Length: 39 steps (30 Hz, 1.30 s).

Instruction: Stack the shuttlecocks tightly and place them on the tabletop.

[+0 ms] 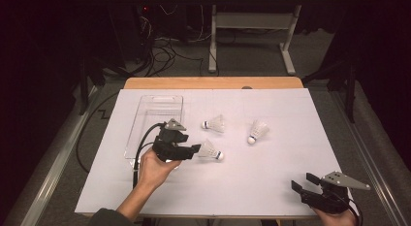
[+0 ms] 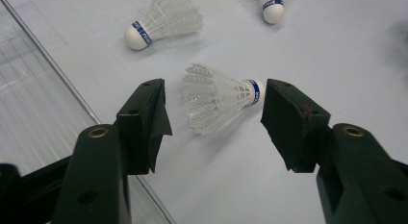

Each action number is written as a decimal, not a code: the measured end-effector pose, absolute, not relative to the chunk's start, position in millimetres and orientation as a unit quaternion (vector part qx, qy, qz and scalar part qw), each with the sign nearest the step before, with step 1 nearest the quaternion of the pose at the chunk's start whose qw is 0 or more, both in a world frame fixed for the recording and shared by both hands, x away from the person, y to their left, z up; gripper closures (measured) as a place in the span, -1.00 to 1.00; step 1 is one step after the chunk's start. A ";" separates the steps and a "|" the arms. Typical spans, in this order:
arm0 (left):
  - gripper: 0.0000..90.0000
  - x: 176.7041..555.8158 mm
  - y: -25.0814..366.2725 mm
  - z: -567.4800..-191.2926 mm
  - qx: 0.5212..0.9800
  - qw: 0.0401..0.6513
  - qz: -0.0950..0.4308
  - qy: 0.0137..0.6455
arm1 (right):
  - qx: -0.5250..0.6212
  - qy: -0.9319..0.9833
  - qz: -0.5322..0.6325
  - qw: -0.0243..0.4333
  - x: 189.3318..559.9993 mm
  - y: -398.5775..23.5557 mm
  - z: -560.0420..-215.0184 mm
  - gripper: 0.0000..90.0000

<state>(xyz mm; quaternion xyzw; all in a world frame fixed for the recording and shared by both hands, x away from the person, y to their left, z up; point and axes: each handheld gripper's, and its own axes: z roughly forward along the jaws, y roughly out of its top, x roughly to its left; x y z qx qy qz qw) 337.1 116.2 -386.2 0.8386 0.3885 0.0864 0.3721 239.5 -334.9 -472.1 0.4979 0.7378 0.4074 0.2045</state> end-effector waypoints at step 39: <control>-0.09 305.7 119.6 -409.2 0.840 0.381 0.075 0.379 | 0.496 0.739 0.407 0.206 240.2 -334.6 -472.0 -0.26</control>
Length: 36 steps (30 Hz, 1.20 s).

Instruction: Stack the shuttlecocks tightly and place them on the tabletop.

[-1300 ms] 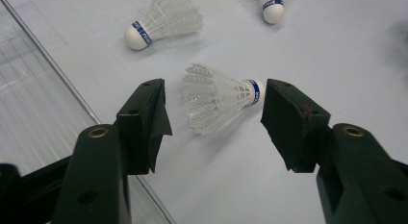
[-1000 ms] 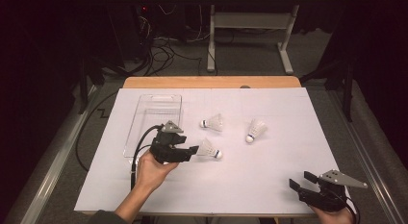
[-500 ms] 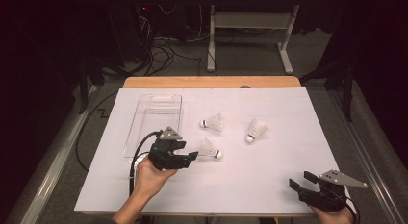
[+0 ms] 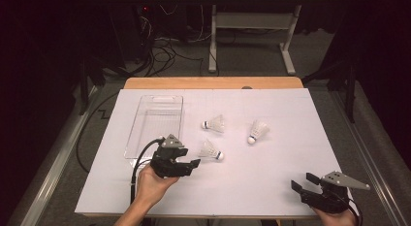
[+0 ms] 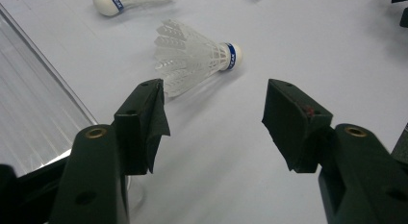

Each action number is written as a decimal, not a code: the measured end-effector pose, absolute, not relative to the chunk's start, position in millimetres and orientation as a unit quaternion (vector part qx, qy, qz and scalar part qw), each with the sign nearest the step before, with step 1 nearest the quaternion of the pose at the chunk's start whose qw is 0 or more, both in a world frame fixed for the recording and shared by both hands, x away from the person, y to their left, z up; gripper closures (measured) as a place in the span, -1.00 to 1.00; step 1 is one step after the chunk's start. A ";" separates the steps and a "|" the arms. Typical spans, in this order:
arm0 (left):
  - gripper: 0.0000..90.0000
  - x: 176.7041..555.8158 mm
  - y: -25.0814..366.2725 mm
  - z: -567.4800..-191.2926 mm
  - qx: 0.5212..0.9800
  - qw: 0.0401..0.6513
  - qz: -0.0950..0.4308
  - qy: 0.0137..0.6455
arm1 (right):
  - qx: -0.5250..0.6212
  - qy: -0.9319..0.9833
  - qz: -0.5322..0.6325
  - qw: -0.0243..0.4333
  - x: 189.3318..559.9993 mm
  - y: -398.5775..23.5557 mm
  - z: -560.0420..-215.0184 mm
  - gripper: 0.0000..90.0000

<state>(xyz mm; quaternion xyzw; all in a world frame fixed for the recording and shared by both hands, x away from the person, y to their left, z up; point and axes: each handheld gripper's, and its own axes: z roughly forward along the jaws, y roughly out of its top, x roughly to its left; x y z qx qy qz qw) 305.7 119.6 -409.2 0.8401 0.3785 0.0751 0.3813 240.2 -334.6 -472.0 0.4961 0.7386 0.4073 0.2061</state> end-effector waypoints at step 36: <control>-0.21 276.3 141.4 -432.9 0.833 0.391 0.078 0.384 | 0.496 0.738 0.408 0.206 240.1 -334.8 -472.0 -0.27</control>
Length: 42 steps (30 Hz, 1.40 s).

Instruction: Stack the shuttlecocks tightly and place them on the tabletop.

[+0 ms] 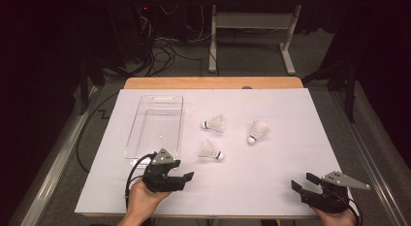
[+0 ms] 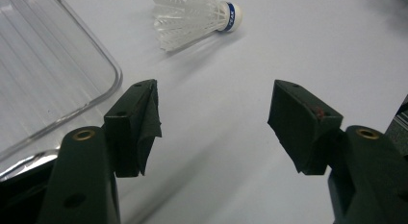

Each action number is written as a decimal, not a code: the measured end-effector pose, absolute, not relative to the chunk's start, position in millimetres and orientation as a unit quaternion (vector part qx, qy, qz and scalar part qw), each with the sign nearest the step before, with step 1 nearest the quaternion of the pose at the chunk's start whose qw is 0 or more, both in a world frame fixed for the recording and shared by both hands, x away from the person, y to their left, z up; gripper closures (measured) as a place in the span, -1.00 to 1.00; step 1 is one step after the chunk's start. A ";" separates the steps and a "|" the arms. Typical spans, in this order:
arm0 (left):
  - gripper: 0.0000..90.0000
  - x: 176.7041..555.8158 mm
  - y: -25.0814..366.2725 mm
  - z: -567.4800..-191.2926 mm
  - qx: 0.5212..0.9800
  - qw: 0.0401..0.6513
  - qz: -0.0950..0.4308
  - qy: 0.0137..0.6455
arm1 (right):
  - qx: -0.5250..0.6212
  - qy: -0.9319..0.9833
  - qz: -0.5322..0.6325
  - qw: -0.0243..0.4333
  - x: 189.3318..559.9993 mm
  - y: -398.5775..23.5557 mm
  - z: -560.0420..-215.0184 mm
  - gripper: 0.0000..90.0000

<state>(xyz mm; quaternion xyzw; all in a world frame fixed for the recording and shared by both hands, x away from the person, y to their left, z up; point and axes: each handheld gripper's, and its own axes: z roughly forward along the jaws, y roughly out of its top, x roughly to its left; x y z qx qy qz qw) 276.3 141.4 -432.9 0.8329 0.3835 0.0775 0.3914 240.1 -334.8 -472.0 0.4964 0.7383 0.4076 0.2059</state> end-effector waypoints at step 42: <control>-0.25 252.0 199.6 -440.1 0.798 0.406 0.128 0.427 | 0.501 0.736 0.406 0.206 239.8 -335.2 -472.0 -0.27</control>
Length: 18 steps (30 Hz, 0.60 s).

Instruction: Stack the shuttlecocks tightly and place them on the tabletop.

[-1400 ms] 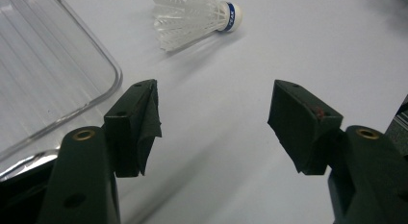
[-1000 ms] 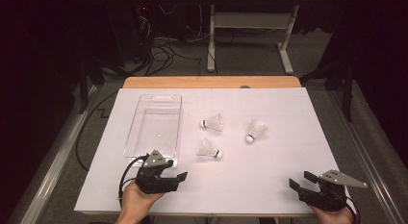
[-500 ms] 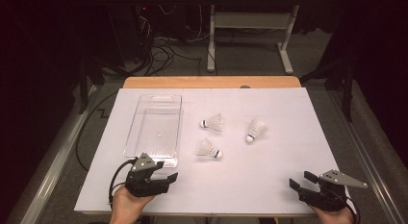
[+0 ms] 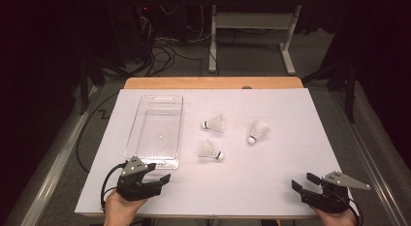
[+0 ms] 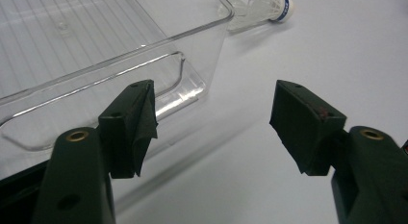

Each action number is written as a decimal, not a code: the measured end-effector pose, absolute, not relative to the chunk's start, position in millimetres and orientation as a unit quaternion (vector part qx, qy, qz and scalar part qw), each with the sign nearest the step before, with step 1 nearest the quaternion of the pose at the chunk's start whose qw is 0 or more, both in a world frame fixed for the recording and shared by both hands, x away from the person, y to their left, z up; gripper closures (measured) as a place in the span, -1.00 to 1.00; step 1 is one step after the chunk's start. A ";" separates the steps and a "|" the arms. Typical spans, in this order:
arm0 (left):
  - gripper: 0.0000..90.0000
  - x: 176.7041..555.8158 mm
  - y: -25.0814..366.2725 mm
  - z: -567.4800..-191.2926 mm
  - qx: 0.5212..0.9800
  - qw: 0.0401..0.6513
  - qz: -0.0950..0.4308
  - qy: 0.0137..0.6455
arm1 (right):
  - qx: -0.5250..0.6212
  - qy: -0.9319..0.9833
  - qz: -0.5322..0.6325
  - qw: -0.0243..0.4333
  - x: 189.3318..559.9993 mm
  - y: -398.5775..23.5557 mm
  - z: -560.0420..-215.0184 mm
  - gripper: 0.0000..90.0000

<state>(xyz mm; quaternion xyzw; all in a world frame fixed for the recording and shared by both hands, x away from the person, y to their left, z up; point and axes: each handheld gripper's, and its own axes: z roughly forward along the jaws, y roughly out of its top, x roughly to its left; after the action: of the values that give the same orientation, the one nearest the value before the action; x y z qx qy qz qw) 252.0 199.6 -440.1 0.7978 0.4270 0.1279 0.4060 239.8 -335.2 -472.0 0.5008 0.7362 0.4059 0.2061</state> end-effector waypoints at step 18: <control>-0.26 245.8 229.1 -445.7 0.779 0.410 0.146 0.452 | 0.503 0.736 0.402 0.208 240.2 -334.6 -472.1 -0.27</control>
<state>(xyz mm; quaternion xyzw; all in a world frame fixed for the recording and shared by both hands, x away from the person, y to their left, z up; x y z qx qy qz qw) 245.8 229.1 -445.7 0.7785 0.4520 0.1464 0.4101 240.2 -334.6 -472.1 0.5033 0.7360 0.4023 0.2078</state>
